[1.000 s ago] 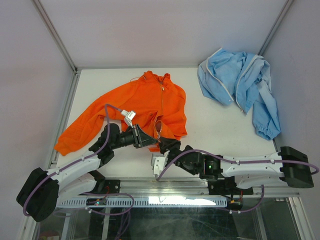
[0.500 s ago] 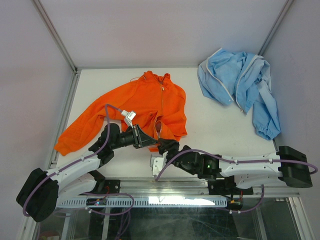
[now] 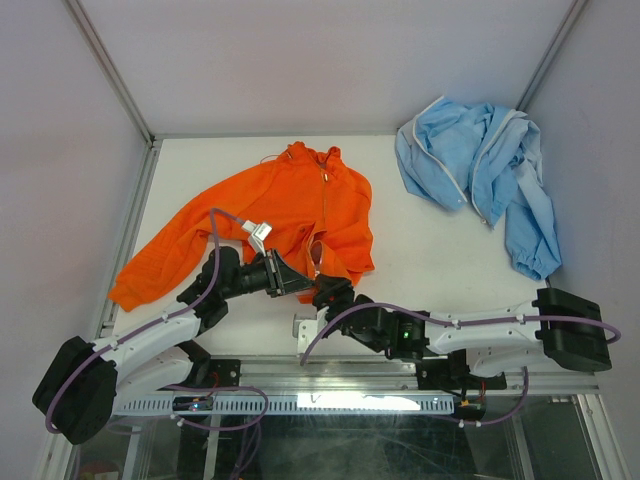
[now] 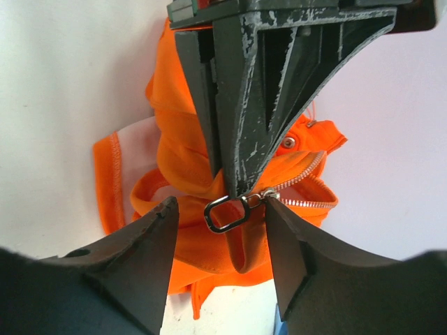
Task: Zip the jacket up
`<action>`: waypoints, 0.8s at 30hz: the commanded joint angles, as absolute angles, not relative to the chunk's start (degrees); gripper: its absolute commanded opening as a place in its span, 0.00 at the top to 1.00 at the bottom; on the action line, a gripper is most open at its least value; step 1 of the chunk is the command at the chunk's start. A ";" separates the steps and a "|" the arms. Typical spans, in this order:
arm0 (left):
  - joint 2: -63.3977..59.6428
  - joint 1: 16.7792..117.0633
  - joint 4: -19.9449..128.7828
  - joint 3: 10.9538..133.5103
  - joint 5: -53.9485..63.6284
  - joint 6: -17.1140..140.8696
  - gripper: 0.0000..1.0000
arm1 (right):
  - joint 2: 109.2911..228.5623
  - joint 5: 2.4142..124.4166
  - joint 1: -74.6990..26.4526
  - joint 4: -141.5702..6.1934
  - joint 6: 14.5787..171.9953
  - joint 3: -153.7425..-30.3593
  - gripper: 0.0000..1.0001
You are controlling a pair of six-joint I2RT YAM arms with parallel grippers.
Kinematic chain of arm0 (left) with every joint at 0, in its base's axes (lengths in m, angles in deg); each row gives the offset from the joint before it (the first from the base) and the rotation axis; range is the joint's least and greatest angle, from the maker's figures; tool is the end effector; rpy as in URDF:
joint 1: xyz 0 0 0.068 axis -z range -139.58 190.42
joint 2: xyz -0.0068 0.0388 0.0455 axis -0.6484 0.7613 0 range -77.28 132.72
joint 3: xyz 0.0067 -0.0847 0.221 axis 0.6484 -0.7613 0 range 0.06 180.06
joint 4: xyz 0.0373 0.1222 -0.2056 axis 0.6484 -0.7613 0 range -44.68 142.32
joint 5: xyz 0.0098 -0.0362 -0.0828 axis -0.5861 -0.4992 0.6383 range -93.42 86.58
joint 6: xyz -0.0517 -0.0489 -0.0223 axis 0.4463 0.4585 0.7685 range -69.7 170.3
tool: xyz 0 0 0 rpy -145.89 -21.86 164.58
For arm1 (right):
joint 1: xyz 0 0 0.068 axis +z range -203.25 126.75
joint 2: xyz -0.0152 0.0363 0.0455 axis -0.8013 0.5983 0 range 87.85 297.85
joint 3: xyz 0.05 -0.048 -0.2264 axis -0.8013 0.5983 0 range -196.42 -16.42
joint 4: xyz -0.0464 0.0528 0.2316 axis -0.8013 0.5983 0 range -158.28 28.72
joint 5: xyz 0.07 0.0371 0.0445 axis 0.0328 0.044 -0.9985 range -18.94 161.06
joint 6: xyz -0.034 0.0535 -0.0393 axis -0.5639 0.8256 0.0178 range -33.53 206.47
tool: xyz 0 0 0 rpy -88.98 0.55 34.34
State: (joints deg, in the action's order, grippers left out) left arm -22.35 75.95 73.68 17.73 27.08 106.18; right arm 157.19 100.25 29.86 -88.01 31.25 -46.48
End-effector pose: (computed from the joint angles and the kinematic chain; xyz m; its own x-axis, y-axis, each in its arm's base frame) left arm 0.1668 -0.1581 0.1759 -0.8685 -0.2564 -0.4243 0.3191 0.3658 -0.8743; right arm 0.0631 0.2672 0.1870 0.6436 -0.6504 -0.4034 -0.4959 0.0470 -0.8671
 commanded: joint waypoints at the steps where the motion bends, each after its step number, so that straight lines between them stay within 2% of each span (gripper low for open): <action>1: -23.76 75.82 75.44 20.29 28.40 105.13 1.00 | 156.26 103.23 30.33 -96.22 27.81 -46.25 0.51; 11: -23.43 75.84 75.34 20.28 28.13 105.05 1.00 | 151.60 97.86 30.42 -85.63 35.47 -49.34 0.65; 24: -23.58 75.90 75.00 20.08 28.12 104.88 1.00 | 152.58 95.72 30.04 -84.15 38.17 -51.46 0.91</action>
State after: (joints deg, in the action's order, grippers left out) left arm -22.56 75.95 72.89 17.73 26.97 105.72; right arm 153.25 97.51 30.15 -83.75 35.80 -48.43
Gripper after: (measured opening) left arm 0.025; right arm 0.215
